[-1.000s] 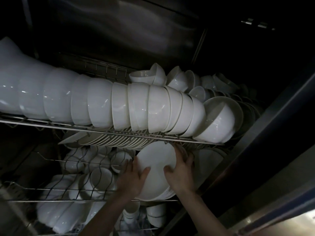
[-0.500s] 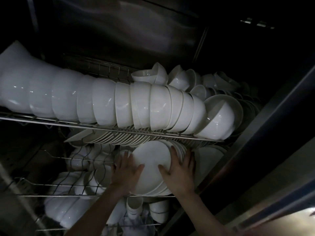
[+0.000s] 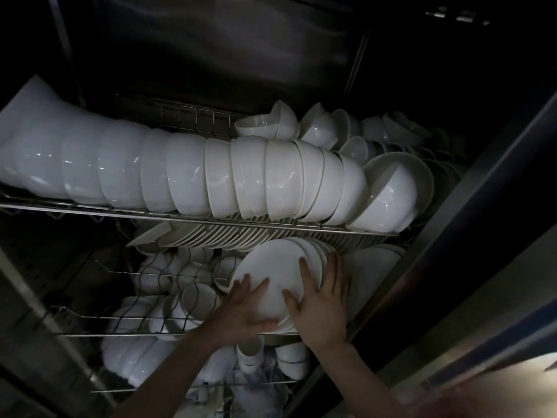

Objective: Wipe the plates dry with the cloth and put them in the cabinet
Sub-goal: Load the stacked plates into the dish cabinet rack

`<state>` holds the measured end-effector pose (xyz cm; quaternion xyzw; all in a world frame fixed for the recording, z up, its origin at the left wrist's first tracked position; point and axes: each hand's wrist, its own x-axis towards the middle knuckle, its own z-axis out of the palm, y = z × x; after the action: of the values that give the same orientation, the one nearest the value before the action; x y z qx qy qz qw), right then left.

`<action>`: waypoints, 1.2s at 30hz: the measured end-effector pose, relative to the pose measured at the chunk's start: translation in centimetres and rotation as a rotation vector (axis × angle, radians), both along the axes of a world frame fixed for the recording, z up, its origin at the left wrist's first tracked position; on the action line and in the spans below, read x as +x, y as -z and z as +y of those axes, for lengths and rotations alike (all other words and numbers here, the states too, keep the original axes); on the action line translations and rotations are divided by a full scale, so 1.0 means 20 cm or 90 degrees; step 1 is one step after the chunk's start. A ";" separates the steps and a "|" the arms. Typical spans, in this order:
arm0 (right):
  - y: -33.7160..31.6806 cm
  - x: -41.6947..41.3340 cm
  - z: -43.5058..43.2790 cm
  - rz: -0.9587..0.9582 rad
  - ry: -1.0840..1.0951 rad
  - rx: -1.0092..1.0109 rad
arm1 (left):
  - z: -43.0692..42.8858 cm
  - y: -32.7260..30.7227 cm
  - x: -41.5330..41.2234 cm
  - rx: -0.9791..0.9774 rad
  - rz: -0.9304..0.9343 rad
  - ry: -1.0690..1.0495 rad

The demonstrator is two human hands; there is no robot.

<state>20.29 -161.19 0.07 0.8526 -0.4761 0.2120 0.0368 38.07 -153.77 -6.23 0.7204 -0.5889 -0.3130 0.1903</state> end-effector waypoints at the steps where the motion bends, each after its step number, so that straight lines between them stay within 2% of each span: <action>1: 0.00 0.00 0.00 0.000 -0.002 0.003 | 0.00 0.00 0.00 -0.001 -0.008 -0.003; 5: -0.04 -0.02 0.01 0.017 -0.035 0.059 | 0.03 -0.04 -0.03 -0.040 -0.040 -0.038; 9: -0.11 -0.10 0.10 0.001 -0.089 0.032 | 0.12 -0.08 -0.09 -0.177 0.066 -0.100; 14: -0.13 -0.26 0.25 -0.128 -0.210 0.013 | 0.30 -0.15 -0.23 -0.432 -0.047 -0.160; 16: -0.16 -0.35 0.30 -0.129 -0.223 -0.007 | 0.35 -0.19 -0.31 -0.406 -0.078 -0.132; 19: -0.18 -0.55 0.40 -0.064 -0.195 0.044 | 0.36 -0.22 -0.43 -0.305 -0.162 -0.003; 21: -0.16 -0.73 0.47 -0.004 -0.131 0.076 | 0.32 -0.24 -0.54 -0.254 -0.193 0.100; 24: -0.12 -1.03 0.61 0.036 0.011 0.084 | 0.22 -0.21 -0.80 -0.241 -0.224 0.233; 26: -0.09 -1.23 0.74 0.044 0.140 0.088 | 0.17 -0.19 -1.00 -0.249 -0.190 0.346; 28: -0.03 -1.41 0.92 0.032 0.277 0.153 | 0.16 -0.17 -1.23 -0.240 -0.153 0.477; 31: 0.05 -1.66 1.32 -0.028 0.527 0.268 | 0.24 -0.12 -1.61 -0.219 -0.116 0.671; 36: 0.08 -1.86 2.19 -0.080 0.847 0.304 | 0.68 -0.10 -2.22 -0.309 -0.119 0.939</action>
<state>-16.94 -117.30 -1.48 0.3518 -0.9306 0.0835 -0.0570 -6.32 -140.16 -4.28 0.1047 -0.9811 -0.1589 0.0348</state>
